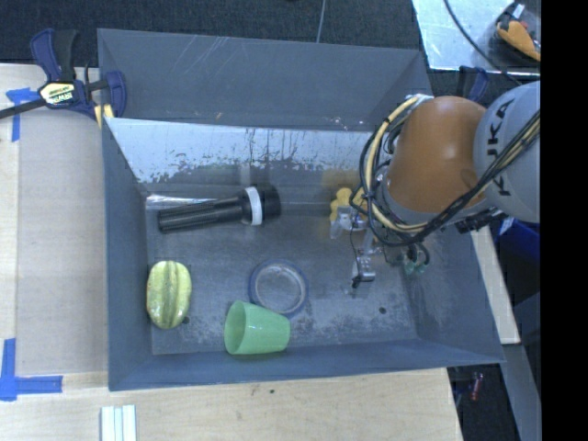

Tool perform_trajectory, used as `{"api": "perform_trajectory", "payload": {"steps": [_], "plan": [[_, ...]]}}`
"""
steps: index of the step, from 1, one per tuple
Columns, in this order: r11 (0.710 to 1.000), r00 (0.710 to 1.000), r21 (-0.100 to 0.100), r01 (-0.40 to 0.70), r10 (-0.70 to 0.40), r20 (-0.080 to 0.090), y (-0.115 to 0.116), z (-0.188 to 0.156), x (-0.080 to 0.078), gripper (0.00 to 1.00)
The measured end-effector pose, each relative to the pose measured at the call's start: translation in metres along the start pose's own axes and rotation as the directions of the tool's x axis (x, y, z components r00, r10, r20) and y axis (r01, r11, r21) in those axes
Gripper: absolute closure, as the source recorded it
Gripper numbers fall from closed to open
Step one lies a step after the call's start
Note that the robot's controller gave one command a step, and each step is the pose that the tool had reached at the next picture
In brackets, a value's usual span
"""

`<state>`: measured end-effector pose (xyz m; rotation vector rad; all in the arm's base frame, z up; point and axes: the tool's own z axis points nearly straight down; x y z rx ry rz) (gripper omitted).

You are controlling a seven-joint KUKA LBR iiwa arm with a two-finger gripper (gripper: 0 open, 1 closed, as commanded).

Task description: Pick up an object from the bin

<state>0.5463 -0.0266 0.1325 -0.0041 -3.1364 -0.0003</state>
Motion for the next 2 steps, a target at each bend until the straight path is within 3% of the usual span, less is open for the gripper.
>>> {"api": "perform_trajectory", "payload": {"steps": [1,2], "plan": [[1.000,1.000,0.000,0.001,-0.001,0.008,0.000,-0.005,-0.002,0.00],[0.966,0.966,0.000,0.259,-0.259,0.006,0.075,0.063,-0.008,0.00]]}}
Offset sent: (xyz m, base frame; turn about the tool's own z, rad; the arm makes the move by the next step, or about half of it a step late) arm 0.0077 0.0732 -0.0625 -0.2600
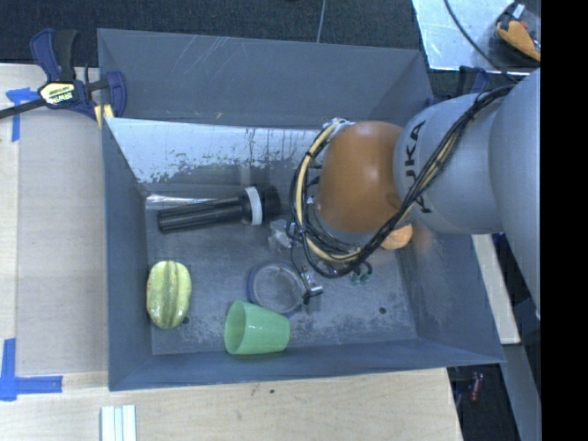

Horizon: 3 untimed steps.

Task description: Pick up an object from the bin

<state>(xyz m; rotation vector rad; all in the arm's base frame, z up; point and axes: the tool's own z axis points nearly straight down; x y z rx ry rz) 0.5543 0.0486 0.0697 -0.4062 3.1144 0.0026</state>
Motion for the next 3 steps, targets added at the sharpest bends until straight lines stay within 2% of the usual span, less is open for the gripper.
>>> {"api": "perform_trajectory", "payload": {"steps": [1,2,3], "plan": [[0.961,0.960,0.001,-0.278,0.278,0.009,0.014,-0.053,-0.015,0.00],[0.985,0.985,0.002,-0.171,0.171,0.001,-0.002,-0.031,-0.018,0.00],[0.923,0.923,0.001,-0.384,0.384,0.007,-0.011,-0.001,-0.024,0.00]]}}
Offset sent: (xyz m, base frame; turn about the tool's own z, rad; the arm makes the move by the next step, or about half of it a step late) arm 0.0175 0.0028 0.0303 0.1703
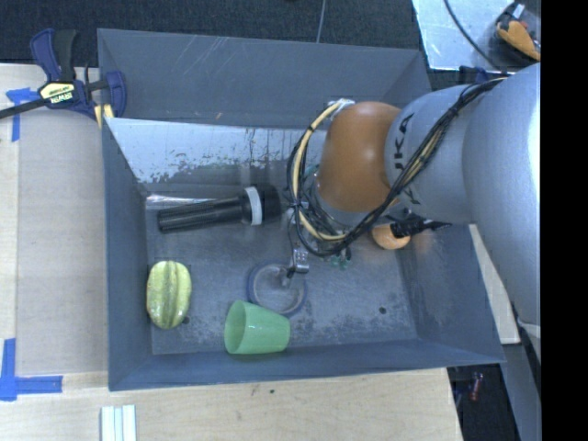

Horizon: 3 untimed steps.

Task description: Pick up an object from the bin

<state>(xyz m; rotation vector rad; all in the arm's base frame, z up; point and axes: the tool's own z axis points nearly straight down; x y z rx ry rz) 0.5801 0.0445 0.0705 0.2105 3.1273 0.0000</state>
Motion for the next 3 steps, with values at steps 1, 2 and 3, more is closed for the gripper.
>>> {"api": "perform_trajectory", "payload": {"steps": [1,2,3], "plan": [[0.993,0.993,0.000,0.119,-0.119,0.004,0.000,-0.002,0.011,1.00],[0.993,0.993,0.000,0.118,-0.118,0.004,0.000,-0.002,0.011,1.00],[0.993,0.993,-0.001,0.119,-0.119,0.005,-0.001,-0.014,0.011,1.00]]}}
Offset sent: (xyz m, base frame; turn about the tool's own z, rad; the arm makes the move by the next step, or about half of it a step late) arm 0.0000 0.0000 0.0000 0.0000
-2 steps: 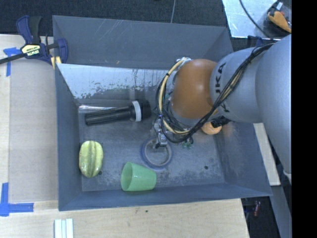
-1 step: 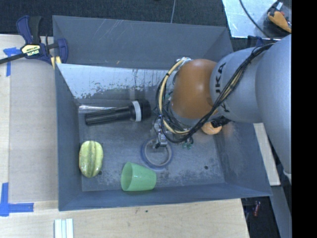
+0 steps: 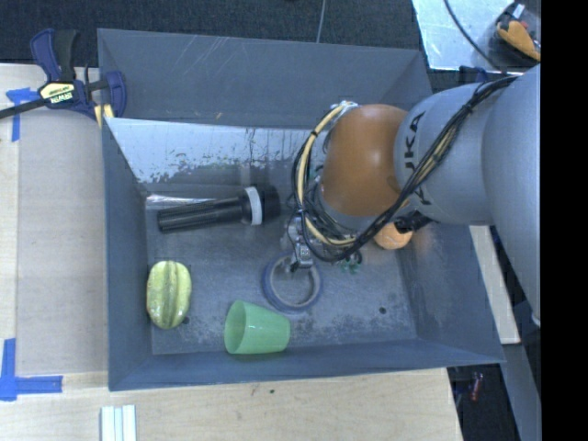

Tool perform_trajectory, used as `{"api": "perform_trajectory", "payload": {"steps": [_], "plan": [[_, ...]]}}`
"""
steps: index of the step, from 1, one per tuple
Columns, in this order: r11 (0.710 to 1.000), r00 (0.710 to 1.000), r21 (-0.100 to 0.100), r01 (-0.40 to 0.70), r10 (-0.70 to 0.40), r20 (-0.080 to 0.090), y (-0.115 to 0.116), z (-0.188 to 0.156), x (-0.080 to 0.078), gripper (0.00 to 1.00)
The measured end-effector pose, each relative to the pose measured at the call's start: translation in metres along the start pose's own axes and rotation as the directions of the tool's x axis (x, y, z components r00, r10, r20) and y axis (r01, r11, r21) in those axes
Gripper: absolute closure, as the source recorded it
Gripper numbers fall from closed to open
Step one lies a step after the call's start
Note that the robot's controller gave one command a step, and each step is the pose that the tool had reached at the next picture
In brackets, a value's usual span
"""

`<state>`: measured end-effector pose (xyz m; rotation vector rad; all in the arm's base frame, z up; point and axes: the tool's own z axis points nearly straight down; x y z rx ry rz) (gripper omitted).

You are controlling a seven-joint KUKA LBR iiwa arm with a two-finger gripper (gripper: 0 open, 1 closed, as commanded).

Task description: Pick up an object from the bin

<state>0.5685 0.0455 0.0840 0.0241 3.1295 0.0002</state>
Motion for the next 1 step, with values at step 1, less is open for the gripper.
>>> {"api": "perform_trajectory", "payload": {"steps": [1], "plan": [[1.000,1.000,0.000,0.000,0.000,0.002,-0.0001,-0.0165,-0.0003,1.00]]}}
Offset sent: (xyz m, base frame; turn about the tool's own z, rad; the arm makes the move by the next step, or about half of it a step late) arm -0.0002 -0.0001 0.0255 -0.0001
